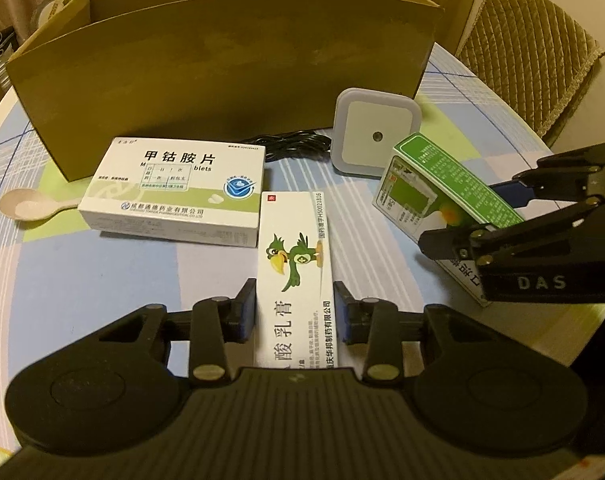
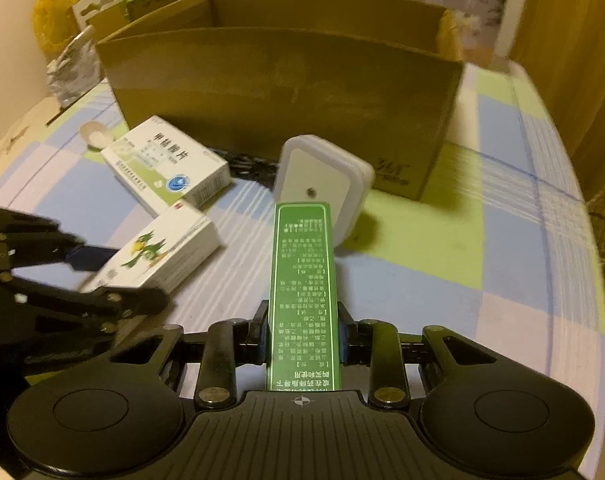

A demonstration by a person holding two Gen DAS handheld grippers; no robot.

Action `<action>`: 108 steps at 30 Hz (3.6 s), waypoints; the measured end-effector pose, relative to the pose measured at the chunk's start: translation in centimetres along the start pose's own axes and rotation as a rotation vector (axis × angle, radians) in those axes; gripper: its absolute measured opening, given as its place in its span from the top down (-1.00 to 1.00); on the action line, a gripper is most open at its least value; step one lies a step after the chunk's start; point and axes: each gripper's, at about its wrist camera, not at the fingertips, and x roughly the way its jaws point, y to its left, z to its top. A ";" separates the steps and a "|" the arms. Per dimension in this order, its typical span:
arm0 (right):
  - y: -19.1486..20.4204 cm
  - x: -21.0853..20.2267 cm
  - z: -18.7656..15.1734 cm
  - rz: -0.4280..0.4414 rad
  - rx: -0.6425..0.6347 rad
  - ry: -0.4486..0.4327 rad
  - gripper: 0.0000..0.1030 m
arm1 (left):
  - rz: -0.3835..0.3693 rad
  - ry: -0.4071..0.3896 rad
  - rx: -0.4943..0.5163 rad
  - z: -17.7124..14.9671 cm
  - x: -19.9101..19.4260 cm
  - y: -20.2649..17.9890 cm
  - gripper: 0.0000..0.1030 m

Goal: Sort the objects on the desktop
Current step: 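Carry ointment box with left tool and green box with right tool over cardboard box, then open left tool dropping ointment box while right tool releases green box into cardboard box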

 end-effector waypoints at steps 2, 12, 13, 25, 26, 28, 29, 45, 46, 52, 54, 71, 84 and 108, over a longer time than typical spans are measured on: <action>0.1 -1.0 -0.4 -0.013 -0.002 -0.027 0.47 | -0.006 0.001 -0.004 -0.3 -0.4 0.0 0.36; 0.0 -4.2 -2.7 -0.012 0.062 -0.057 0.47 | -0.022 -0.025 -0.007 -1.0 -2.3 -0.6 0.36; 0.0 -4.4 -2.9 -0.010 0.068 -0.060 0.47 | -0.022 -0.028 -0.005 -1.1 -2.5 -0.7 0.36; 0.4 -6.9 -2.9 -0.017 0.078 -0.103 0.47 | -0.027 -0.060 0.004 -1.1 -4.3 -1.1 0.36; 0.5 -7.1 -2.7 -0.018 0.075 -0.110 0.47 | -0.027 -0.065 0.004 -1.0 -4.5 -1.1 0.36; 0.6 -7.4 -2.5 -0.020 0.071 -0.120 0.47 | -0.028 -0.074 0.004 -0.9 -4.8 -1.1 0.36; 0.7 -7.6 -2.4 -0.020 0.069 -0.125 0.47 | -0.028 -0.078 0.005 -0.8 -4.9 -1.1 0.36; 1.4 -8.3 -0.5 -0.024 0.027 -0.157 0.47 | -0.023 -0.128 0.019 0.6 -6.9 -0.3 0.36; 1.4 -8.4 -0.2 -0.025 0.020 -0.160 0.47 | -0.023 -0.133 0.022 0.8 -7.0 -0.2 0.36; 1.2 -8.9 2.0 -0.036 -0.010 -0.197 0.47 | -0.002 -0.161 0.058 2.6 -7.6 0.1 0.36; 1.0 -9.1 2.9 -0.037 -0.019 -0.208 0.47 | 0.007 -0.173 0.070 3.3 -7.9 0.2 0.36; 0.1 -9.6 11.6 -0.037 -0.087 -0.315 0.47 | 0.025 -0.268 0.106 10.3 -9.9 2.2 0.36; -3.6 -5.1 18.2 -0.039 0.002 -0.304 0.47 | 0.039 -0.273 0.084 18.2 -6.4 5.7 0.36; -4.7 1.1 19.8 -0.036 0.060 -0.292 0.47 | -0.023 -0.234 -0.026 20.5 0.7 9.0 0.36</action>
